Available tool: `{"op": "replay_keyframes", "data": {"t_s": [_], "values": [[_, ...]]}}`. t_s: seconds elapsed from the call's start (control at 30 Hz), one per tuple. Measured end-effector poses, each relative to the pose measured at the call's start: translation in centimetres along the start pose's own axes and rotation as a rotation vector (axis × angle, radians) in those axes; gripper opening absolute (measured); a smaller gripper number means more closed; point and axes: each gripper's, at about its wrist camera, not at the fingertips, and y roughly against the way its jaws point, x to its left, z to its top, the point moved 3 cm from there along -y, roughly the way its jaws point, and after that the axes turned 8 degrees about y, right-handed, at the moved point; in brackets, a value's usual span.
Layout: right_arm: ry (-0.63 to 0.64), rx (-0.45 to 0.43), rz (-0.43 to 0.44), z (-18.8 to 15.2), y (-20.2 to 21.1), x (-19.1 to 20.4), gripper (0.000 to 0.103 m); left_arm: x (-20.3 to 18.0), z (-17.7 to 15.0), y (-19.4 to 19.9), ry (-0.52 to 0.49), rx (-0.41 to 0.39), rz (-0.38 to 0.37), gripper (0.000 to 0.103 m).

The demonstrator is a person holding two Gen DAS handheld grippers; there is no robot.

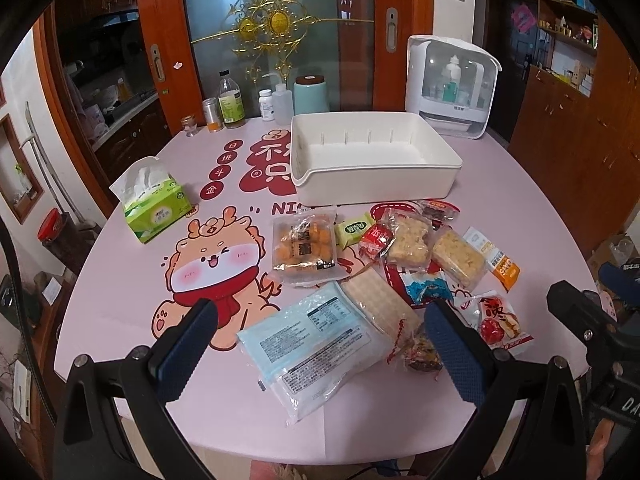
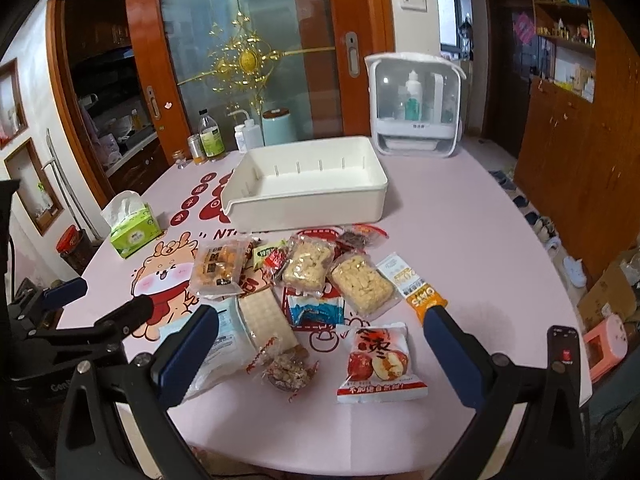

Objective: Organize snacks

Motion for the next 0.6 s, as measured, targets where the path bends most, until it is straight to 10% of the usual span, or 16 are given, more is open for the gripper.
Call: {"op": "replay_keyframes", "data": {"t_s": [0.6], "values": [[0.013, -0.046, -0.073, 1.6, 1.9, -1.9, 0.103, 1.1, 2.6, 0.9, -0.029, -0.033, 0.004, 0.103]]}}
